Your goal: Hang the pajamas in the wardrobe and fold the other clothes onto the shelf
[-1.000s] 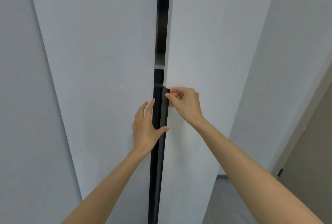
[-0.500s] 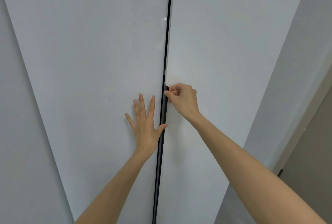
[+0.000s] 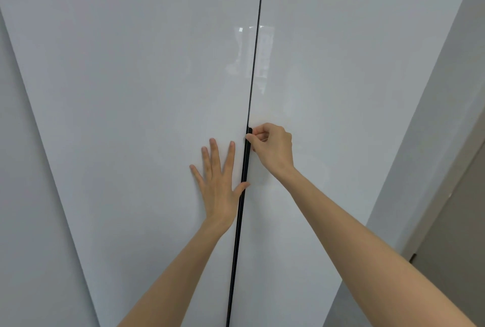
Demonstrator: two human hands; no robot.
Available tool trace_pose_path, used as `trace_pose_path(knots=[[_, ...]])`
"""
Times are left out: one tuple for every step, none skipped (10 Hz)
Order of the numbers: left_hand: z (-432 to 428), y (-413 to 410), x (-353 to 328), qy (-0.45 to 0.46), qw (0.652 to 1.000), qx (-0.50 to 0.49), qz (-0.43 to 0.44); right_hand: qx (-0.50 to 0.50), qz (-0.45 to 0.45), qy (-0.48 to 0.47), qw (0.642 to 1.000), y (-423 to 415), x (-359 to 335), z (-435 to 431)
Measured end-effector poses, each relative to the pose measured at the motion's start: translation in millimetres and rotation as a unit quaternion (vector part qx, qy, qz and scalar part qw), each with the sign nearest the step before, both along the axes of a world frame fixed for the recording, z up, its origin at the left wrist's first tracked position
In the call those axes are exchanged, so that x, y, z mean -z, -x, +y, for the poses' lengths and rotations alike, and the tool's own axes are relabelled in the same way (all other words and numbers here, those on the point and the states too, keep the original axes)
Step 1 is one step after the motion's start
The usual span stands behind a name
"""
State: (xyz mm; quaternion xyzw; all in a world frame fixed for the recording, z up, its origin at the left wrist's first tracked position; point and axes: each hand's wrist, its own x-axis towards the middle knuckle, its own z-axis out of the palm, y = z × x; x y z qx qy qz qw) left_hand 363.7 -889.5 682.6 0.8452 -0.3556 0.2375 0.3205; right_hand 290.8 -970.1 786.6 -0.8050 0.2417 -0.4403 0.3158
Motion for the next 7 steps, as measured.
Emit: trace_pose_path(knots=[[1,3,-3,0.002,1.000,0.012,0.010,0.003,-0.011,-0.011,1.000,-2,1,3],[5,9,-9,0.024,0.999,0.034,0.032,-0.011,-0.020,-0.056,0.998,-3,1,7],[17,8,-13,0.029,0.997,0.066,0.034,-0.052,0.005,-0.092,0.994,7,3,8],[32,5,-19,0.020,0.994,0.102,0.038,-0.087,0.034,-0.132,0.987,23,9,12],[46,5,-29,0.042,0.985,0.150,0.072,-0.085,0.043,-0.161,0.982,38,12,21],[58,6,-39,0.099,0.969,0.191,0.123,-0.091,0.042,-0.169,0.980,54,13,29],[74,18,-39,0.121,0.965,0.187,0.136,-0.091,0.034,-0.168,0.981,73,11,39]])
